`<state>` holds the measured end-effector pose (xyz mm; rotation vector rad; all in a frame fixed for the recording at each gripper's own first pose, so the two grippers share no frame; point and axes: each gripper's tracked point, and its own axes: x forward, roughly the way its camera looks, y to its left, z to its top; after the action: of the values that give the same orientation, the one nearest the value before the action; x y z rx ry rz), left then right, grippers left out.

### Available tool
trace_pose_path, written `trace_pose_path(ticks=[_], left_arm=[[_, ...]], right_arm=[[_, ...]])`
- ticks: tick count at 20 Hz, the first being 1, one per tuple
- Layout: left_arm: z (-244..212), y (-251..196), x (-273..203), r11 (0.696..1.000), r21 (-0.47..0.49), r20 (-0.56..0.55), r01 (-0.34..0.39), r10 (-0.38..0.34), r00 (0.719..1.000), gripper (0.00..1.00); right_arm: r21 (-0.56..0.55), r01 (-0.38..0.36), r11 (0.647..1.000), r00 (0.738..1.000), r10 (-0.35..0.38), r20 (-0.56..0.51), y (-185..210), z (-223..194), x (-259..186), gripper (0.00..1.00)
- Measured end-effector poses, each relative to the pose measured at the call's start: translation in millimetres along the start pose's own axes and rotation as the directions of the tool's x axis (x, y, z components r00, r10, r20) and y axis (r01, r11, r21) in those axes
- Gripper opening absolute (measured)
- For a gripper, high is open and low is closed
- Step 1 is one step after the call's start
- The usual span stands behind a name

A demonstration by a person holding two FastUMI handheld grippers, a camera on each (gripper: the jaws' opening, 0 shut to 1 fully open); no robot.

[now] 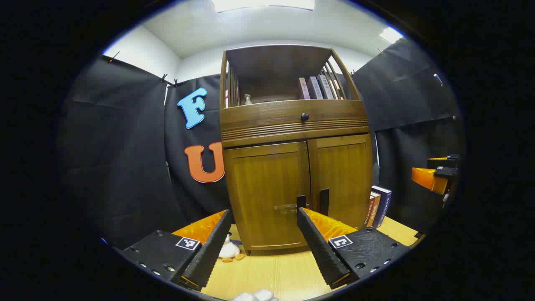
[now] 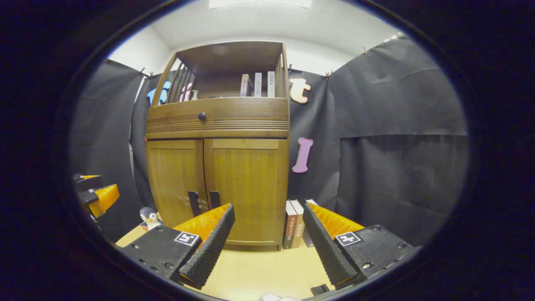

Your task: Open the right door of the double-door shoe cabinet with the right hand, and open the left door with the left hand.

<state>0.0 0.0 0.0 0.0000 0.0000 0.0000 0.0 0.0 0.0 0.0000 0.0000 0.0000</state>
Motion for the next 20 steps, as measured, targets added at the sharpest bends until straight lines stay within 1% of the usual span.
trace_pose_path(ticks=[10,15,20], left_arm=[[-0.4,7.1,-2.9,1.0,-0.015,-0.001,-0.005,0.005,1.0,0.96],[-0.4,18.4,-5.1,0.999,-0.02,0.008,-0.031,0.032,0.999,0.96],[-1.1,34.0,-11.5,0.998,-0.011,0.009,-0.061,0.061,0.998,0.96]], right_arm=[[-0.032,-0.025,0.999,1.0,0.025,-0.008,2.5,-1.3,0.8,1.0],[-0.064,-0.042,0.997,0.999,0.041,-0.011,10.4,-6.6,7.7,1.0],[-0.083,-0.055,0.995,0.998,0.054,-0.018,24.1,-19.4,28.5,1.0]])
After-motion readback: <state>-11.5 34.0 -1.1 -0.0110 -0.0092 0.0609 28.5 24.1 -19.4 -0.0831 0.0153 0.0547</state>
